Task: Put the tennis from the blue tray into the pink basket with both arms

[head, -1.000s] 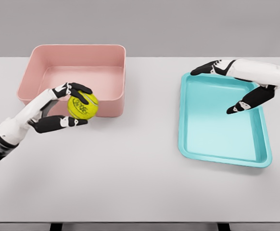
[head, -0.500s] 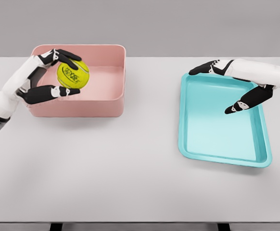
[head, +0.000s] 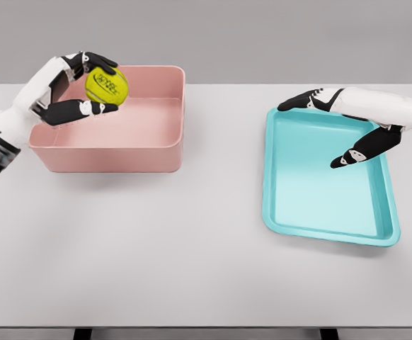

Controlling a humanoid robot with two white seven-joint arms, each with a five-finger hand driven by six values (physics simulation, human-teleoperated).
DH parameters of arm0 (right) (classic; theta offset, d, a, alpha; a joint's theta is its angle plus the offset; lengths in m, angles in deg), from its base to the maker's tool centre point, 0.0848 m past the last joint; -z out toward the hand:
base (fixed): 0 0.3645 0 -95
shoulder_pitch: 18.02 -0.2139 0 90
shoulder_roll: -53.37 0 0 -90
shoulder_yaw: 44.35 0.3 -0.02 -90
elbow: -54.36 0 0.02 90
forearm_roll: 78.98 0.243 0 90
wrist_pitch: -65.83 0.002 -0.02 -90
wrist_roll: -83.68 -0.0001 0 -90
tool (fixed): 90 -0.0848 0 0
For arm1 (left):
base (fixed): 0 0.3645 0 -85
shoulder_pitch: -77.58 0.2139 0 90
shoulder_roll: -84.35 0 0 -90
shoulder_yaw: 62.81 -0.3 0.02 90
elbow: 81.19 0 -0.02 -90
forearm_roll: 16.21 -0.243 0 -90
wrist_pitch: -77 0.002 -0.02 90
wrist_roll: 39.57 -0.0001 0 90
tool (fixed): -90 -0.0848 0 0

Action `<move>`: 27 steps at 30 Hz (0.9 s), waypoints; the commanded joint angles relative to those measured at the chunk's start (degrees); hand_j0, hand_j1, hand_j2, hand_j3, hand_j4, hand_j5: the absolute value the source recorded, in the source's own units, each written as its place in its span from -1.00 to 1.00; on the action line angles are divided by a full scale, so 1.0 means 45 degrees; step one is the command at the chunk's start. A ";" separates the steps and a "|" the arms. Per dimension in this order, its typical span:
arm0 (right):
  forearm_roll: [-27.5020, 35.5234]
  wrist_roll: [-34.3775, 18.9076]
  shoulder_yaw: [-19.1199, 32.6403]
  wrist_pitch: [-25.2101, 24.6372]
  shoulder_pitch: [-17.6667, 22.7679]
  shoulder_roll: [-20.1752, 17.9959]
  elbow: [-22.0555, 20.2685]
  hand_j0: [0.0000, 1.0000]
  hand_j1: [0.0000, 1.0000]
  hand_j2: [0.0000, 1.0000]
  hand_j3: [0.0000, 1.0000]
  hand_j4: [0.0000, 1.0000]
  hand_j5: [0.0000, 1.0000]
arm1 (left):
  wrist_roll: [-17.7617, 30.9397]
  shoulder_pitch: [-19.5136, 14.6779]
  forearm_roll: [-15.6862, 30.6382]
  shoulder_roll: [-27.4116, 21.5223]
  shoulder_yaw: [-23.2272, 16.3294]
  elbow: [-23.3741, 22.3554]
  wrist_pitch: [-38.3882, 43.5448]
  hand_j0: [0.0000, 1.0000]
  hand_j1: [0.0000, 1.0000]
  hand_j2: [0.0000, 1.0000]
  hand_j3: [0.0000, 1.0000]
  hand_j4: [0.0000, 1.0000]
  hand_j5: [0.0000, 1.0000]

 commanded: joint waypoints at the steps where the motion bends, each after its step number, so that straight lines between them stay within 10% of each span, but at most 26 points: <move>1: 0.0084 0.0005 -0.0002 -0.0027 0.0000 -0.0015 -0.0002 1.00 1.00 1.00 1.00 1.00 1.00 | -0.0003 -0.0019 0.0048 0.0216 0.0040 -0.0335 0.0669 -0.01 -0.01 -0.01 -0.01 -0.01 -0.01; 14: 0.0064 0.0005 -0.0060 -0.0027 0.0020 -0.0015 -0.0022 1.00 1.00 1.00 1.00 1.00 1.00 | -0.0003 -0.0508 -0.0050 0.0958 0.0001 -0.1546 0.2349 0.07 0.07 0.07 0.07 0.07 0.07; 20: 0.0045 0.0005 -0.0080 -0.0027 0.0078 -0.0015 -0.0002 1.00 1.00 1.00 1.00 1.00 1.00 | -0.0003 -0.0605 -0.0128 0.0939 0.0001 -0.1585 0.2330 0.90 0.90 0.90 0.90 0.90 0.90; 27: 0.0045 0.0005 -0.0080 -0.0027 0.0098 -0.0015 -0.0002 1.00 1.00 1.00 1.00 1.00 1.00 | 0.0016 -0.0625 -0.0089 0.0900 0.0020 -0.1547 0.2174 0.97 0.97 0.97 0.97 0.97 0.97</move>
